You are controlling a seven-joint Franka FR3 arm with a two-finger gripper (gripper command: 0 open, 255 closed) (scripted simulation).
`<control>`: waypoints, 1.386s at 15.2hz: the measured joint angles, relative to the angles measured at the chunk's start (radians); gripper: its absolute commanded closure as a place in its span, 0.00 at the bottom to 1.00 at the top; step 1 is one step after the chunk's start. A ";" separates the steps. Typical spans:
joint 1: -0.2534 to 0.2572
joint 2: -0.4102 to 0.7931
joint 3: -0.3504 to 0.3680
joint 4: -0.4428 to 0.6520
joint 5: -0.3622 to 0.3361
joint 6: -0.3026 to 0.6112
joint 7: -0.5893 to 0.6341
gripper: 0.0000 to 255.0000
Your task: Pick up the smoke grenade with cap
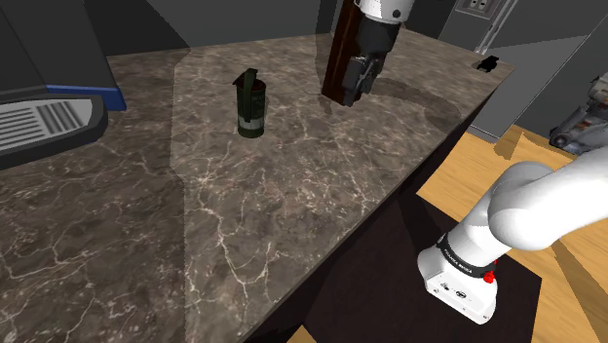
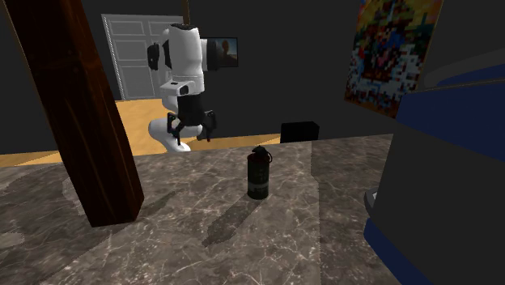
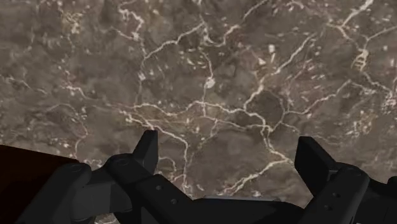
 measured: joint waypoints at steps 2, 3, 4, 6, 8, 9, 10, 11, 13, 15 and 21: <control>0.005 0.057 0.027 0.057 0.001 0.002 0.035 0.00; 0.006 0.092 0.040 0.101 -0.002 -0.008 0.053 0.00; 0.006 0.132 0.052 0.145 -0.007 -0.011 0.069 0.00; 0.014 0.204 0.084 0.216 -0.014 -0.011 0.115 0.00; 0.019 0.272 0.105 0.310 -0.029 -0.036 0.149 0.00; 0.025 0.305 0.120 0.343 -0.036 -0.037 0.172 0.00; 0.030 0.345 0.132 0.391 -0.047 -0.047 0.192 0.00; 0.038 0.385 0.146 0.442 -0.059 -0.060 0.216 0.00; 0.057 0.474 0.171 0.557 -0.088 -0.092 0.264 0.00; 0.078 0.564 0.189 0.681 -0.121 -0.132 0.301 0.00; 0.117 0.670 0.207 0.783 -0.163 -0.137 0.354 0.00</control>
